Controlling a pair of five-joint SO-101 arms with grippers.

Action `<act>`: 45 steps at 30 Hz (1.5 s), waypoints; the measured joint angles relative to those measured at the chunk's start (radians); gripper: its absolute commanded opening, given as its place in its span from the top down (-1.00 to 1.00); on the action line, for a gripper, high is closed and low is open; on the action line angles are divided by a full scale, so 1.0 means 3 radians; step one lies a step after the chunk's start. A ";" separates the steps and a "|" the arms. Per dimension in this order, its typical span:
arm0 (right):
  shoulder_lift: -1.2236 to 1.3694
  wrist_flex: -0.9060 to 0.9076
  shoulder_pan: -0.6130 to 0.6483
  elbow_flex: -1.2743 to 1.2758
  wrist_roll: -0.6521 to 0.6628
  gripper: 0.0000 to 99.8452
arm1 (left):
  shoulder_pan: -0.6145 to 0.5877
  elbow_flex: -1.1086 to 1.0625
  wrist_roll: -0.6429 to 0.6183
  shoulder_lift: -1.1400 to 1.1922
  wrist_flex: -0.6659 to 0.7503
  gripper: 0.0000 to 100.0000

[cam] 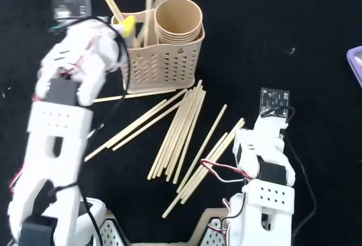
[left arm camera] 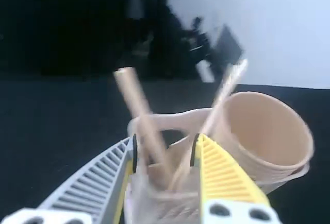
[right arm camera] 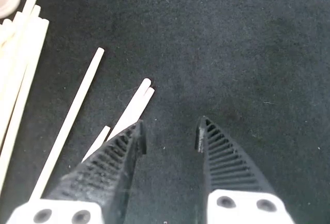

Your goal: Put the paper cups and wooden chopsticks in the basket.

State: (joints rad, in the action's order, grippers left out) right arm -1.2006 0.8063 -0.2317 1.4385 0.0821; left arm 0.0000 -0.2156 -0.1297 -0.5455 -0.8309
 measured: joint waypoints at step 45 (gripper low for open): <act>0.0000 0.0000 0.0000 0.0010 0.0000 0.64 | -0.1335 -0.2762 0.3340 0.0041 -0.0118 0.43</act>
State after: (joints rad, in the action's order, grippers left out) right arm -1.2006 0.8063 -0.2317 1.4415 0.0821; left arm -0.4005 -1.0441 0.8723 -0.5332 -0.8661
